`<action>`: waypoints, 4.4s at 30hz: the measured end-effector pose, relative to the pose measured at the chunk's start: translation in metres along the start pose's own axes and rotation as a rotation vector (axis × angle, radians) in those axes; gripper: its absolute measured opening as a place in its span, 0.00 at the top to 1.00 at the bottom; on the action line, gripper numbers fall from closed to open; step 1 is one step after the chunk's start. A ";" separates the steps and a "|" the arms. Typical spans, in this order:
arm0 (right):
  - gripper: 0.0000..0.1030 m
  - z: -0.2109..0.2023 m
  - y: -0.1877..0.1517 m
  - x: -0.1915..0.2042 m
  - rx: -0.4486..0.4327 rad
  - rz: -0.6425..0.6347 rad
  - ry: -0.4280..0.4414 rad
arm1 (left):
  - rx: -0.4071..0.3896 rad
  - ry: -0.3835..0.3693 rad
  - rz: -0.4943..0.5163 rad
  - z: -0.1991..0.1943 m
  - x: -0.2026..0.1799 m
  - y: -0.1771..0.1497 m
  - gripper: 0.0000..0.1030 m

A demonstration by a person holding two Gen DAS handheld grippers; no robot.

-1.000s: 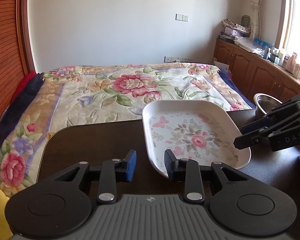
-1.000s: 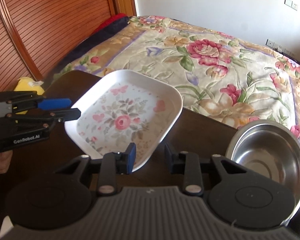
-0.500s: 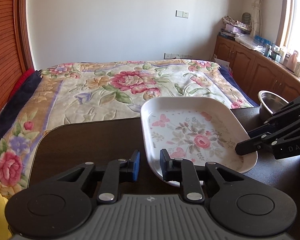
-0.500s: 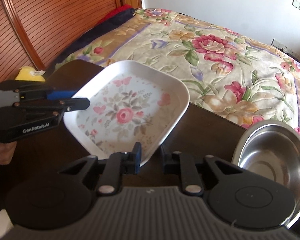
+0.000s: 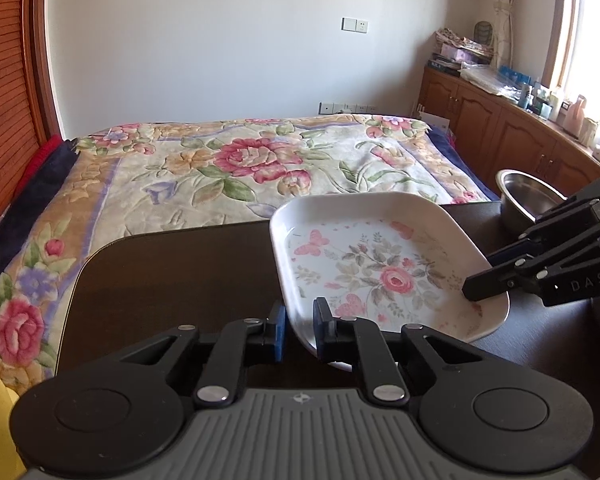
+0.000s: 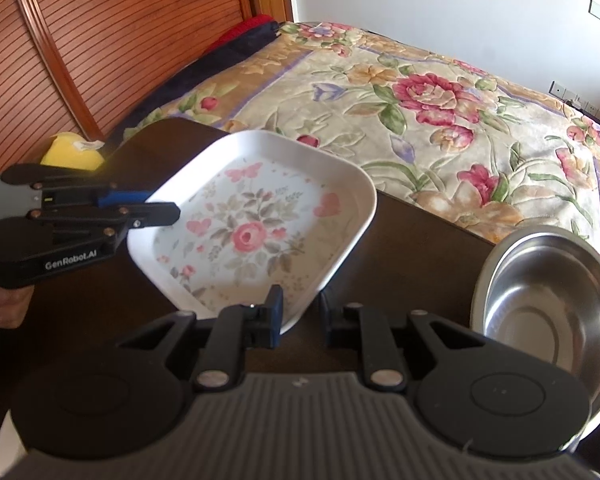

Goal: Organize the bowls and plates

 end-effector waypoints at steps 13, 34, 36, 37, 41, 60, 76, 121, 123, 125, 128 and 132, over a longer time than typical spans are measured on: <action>0.83 -0.030 -0.021 0.016 -0.073 -0.003 0.016 | -0.026 0.010 0.010 -0.045 -0.012 -0.017 0.85; 0.83 -0.089 -0.062 0.054 -0.149 -0.014 0.022 | -0.107 0.021 0.040 -0.134 -0.033 -0.042 0.85; 0.83 -0.093 -0.067 0.060 -0.153 -0.018 0.021 | -0.114 0.025 0.044 -0.141 -0.034 -0.045 0.85; 0.83 -0.094 -0.068 0.062 -0.155 -0.019 0.021 | -0.117 0.024 0.042 -0.144 -0.034 -0.047 0.85; 0.83 -0.101 -0.075 0.068 -0.159 -0.020 0.024 | -0.127 0.020 0.040 -0.155 -0.035 -0.053 0.85; 0.83 -0.127 -0.110 0.091 -0.171 -0.050 0.027 | -0.150 0.011 0.042 -0.201 -0.050 -0.089 0.84; 0.83 -0.135 -0.150 0.108 -0.184 -0.034 0.035 | -0.116 0.010 0.058 -0.223 -0.066 -0.130 0.84; 0.83 -0.118 -0.164 0.109 -0.160 -0.045 0.012 | -0.037 0.047 0.089 -0.201 -0.071 -0.161 0.84; 0.83 -0.118 -0.164 0.110 -0.162 -0.047 0.011 | -0.036 0.046 0.085 -0.202 -0.071 -0.162 0.84; 0.83 -0.119 -0.164 0.109 -0.164 -0.044 0.012 | -0.037 0.046 0.084 -0.201 -0.070 -0.162 0.84; 0.82 -0.120 -0.165 0.109 -0.168 -0.038 0.014 | -0.037 0.047 0.085 -0.201 -0.070 -0.162 0.83; 0.82 -0.120 -0.167 0.112 -0.171 -0.036 0.015 | -0.036 0.054 0.086 -0.200 -0.069 -0.161 0.83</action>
Point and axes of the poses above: each gripper's, at about its wrist camera, not at the fingertips, and z roughly the way its jaws point, x to its left, y to its top, the point moved 4 cm from there along z, roughly the way its jaws point, and after that the axes turned 7 degrees about y, right-handed, at the moved point
